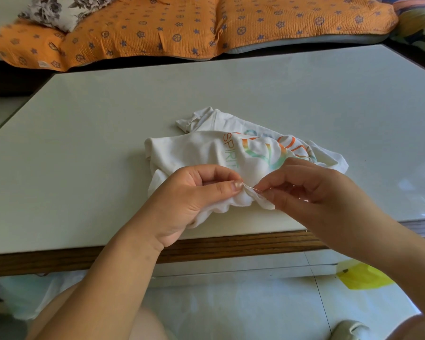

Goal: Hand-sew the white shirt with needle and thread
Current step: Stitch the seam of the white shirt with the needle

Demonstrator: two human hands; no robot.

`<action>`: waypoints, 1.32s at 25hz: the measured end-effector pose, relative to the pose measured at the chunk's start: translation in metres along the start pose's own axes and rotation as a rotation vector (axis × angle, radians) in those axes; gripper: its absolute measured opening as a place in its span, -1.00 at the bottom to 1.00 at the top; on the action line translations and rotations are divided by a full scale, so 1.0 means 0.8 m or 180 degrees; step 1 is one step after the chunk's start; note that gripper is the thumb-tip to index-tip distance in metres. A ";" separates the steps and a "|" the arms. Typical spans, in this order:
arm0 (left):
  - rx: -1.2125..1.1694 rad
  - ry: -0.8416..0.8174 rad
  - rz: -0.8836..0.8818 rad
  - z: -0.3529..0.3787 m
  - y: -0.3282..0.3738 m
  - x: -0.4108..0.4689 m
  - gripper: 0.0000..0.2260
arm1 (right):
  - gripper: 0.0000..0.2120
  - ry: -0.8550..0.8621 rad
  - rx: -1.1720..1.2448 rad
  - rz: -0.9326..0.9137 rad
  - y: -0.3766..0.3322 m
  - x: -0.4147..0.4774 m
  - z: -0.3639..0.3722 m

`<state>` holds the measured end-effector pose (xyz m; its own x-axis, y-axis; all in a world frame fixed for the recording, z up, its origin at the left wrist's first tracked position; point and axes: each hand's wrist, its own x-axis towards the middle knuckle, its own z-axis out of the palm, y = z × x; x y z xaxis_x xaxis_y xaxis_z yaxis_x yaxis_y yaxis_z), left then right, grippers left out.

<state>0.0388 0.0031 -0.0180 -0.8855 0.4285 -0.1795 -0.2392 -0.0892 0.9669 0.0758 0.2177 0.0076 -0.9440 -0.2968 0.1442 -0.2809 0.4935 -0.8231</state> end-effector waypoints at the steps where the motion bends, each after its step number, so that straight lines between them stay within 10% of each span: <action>1: -0.0009 0.0002 -0.0001 0.000 0.000 0.000 -0.80 | -0.76 -0.0040 -0.0063 -0.0033 0.001 -0.001 0.000; 33: 0.0143 0.0003 0.0019 0.004 0.004 -0.003 -0.88 | -0.68 -0.0192 0.0067 -0.0027 0.005 -0.001 0.000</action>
<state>0.0415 0.0047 -0.0143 -0.8872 0.4273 -0.1740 -0.2158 -0.0512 0.9751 0.0753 0.2196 0.0043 -0.9293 -0.3500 0.1182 -0.2844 0.4737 -0.8335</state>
